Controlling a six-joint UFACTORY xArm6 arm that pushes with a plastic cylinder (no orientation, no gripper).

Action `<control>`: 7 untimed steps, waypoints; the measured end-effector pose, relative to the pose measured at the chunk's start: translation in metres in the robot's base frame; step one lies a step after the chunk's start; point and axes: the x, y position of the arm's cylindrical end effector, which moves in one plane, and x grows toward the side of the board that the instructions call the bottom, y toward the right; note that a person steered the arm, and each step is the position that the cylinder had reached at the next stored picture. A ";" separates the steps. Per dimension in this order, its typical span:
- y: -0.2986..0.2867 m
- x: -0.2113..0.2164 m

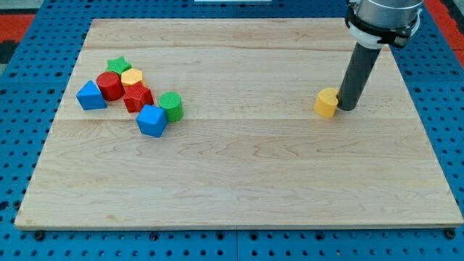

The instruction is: Separate the yellow heart from the group of blocks

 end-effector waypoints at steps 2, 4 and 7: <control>-0.062 0.003; -0.051 -0.027; -0.100 -0.068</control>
